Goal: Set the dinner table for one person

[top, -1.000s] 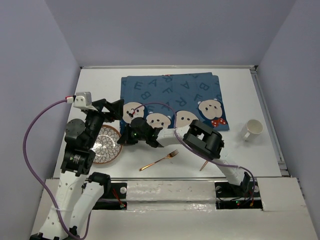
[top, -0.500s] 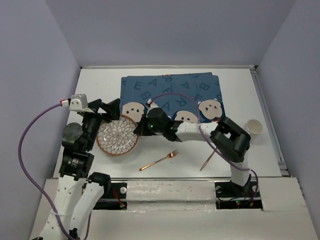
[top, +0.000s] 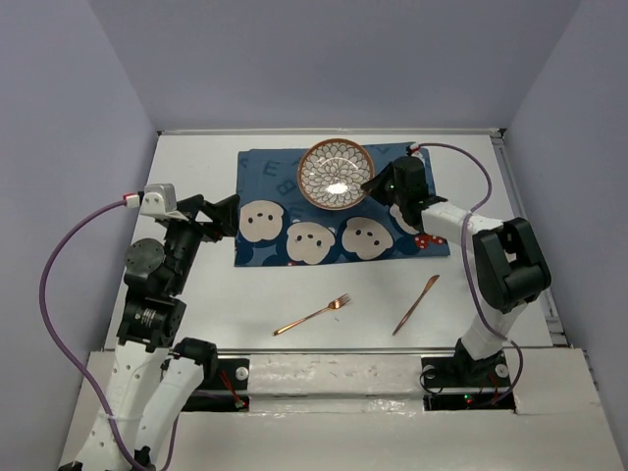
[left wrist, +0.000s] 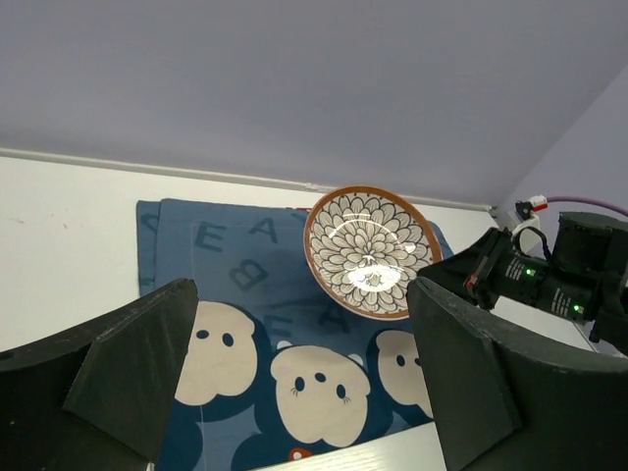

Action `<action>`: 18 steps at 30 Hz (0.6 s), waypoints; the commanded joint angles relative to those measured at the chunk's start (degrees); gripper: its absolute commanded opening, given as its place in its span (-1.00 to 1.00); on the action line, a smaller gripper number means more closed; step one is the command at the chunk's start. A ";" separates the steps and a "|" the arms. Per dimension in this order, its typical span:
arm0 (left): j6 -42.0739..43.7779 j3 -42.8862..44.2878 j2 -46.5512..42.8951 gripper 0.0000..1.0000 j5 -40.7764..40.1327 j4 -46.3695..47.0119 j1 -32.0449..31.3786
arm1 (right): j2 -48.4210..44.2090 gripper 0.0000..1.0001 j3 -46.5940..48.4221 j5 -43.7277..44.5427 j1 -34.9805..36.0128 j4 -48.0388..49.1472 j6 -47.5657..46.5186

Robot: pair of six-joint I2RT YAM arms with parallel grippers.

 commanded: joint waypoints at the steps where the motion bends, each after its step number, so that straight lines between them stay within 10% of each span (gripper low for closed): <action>1: 0.38 0.59 0.61 0.98 1.84 2.39 -0.48 | -1.08 -1.00 2.96 -5.60 -1.78 5.45 0.36; 18: 0.30 0.33 0.88 0.98 2.55 2.92 -0.57 | 7.88 -0.99 5.86 -7.97 -4.24 2.19 0.09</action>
